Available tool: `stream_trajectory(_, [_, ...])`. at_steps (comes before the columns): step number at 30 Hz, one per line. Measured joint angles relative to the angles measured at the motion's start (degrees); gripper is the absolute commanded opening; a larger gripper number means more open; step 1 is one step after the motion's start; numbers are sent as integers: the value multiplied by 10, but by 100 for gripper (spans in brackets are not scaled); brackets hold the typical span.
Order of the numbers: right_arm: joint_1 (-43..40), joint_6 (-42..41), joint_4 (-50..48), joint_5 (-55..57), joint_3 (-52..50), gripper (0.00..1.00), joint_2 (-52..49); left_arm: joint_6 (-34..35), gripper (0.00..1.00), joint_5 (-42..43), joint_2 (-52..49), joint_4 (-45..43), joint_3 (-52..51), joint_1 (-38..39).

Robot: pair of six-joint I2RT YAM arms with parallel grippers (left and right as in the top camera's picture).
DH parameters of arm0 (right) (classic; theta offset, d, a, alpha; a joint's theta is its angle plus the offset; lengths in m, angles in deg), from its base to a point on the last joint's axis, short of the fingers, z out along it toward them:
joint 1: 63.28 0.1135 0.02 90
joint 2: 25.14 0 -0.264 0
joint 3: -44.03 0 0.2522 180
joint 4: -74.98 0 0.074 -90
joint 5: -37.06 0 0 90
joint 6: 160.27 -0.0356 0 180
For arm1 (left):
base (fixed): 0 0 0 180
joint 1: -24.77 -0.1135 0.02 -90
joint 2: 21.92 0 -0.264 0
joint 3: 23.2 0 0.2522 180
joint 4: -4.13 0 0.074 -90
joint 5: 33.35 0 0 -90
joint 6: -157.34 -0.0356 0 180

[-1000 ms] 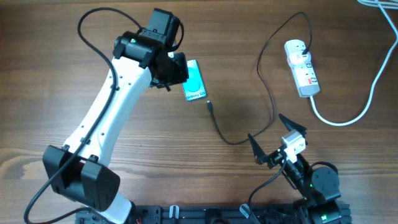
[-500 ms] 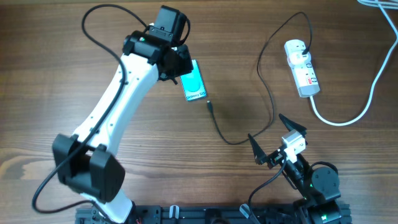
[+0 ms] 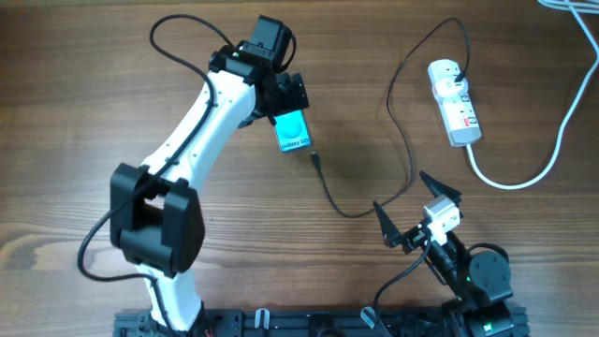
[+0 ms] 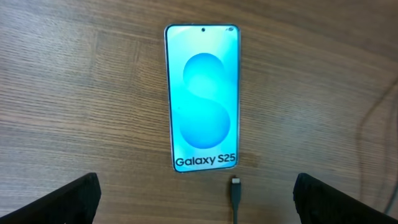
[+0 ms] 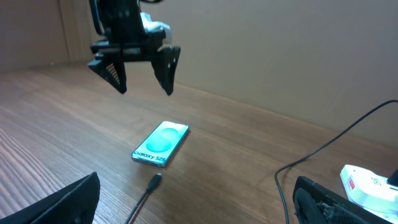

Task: Plug charger to phone and switch on socket
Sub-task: 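Lower the left gripper onto the phone's upper end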

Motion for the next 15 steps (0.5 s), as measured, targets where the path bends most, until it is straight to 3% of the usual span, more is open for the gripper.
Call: stream_trajectory(15, [0, 0, 0, 0, 0, 100, 0, 0, 100, -2, -82, -30, 0, 12])
